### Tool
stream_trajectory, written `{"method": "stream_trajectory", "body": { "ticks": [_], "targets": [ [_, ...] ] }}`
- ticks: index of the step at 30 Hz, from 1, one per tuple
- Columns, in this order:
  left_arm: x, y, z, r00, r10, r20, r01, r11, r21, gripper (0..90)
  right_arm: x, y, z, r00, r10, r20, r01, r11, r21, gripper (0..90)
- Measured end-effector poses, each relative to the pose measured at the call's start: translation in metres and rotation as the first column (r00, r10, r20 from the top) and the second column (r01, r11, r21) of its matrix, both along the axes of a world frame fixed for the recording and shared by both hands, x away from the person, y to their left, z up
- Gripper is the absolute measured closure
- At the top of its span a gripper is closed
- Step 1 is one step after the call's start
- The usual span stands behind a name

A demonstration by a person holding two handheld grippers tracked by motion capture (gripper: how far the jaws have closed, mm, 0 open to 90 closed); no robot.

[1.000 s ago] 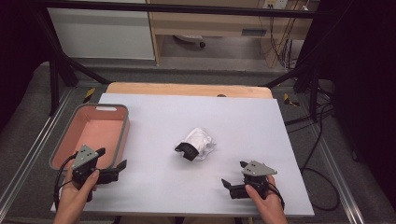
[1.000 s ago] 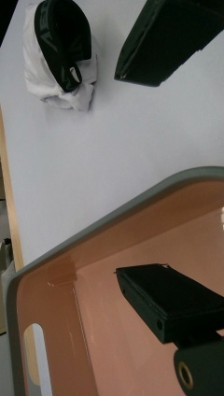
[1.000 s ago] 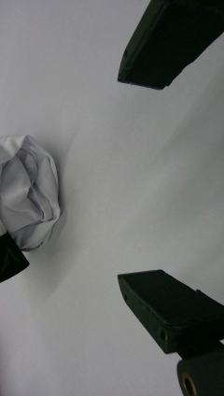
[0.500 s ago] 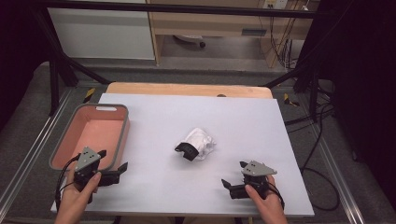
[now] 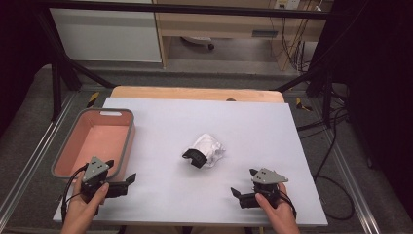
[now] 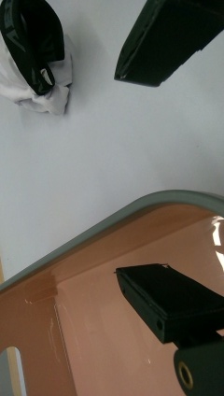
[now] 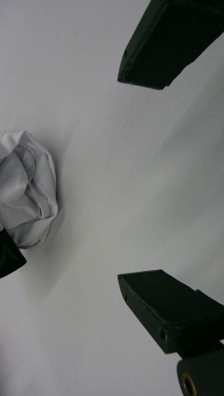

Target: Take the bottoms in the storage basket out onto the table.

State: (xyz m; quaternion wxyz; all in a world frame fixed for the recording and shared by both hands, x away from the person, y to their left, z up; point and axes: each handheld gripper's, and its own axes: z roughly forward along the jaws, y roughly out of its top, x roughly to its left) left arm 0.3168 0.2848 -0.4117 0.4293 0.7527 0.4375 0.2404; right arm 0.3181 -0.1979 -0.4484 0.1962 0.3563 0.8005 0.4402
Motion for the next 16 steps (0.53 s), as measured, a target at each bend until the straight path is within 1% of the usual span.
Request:
{"method": "stream_trajectory", "body": {
  "ticks": [1, 6, 8, 11, 13, 16],
  "targets": [
    [0.0000, -0.0001, -0.0001, 1.0000, -0.001, -0.002, 0.001, 1.0000, -0.003, 6.0, 0.0000, -0.0001, 0.0000, 1.0000, -0.001, 0.000, 0.001, 1.0000, 0.000, 4.9],
    [-0.0006, -0.0002, -0.0008, 1.0000, 0.005, -0.006, -0.005, 0.9999, 0.011, 5.9, 0.0003, -0.0002, -0.0002, 1.0000, -0.001, -0.003, 0.001, 1.0000, -0.001, 4.9],
    [-0.0013, -0.0002, -0.0009, 1.0000, 0.003, -0.008, -0.003, 1.0000, 0.008, 5.9, 0.0006, -0.0004, -0.0007, 1.0000, -0.005, -0.005, 0.005, 1.0000, -0.001, 4.9],
    [-0.0009, -0.0006, -0.0028, 0.9997, 0.011, -0.023, -0.010, 0.9998, 0.015, 5.9, 0.0009, -0.0012, -0.0009, 0.9999, -0.008, -0.007, 0.008, 1.0000, -0.001, 4.9],
    [-0.0014, -0.0010, -0.0031, 0.9995, 0.012, -0.029, -0.011, 0.9998, 0.013, 6.0, 0.0007, -0.0016, -0.0008, 0.9999, -0.011, -0.009, 0.011, 0.9999, -0.001, 5.0],
    [-0.0021, -0.0016, -0.0027, 0.9995, 0.012, -0.028, -0.011, 0.9998, 0.016, 6.0, 0.0009, -0.0020, -0.0009, 0.9999, -0.011, -0.009, 0.011, 0.9999, 0.002, 5.0]
  ]
}}
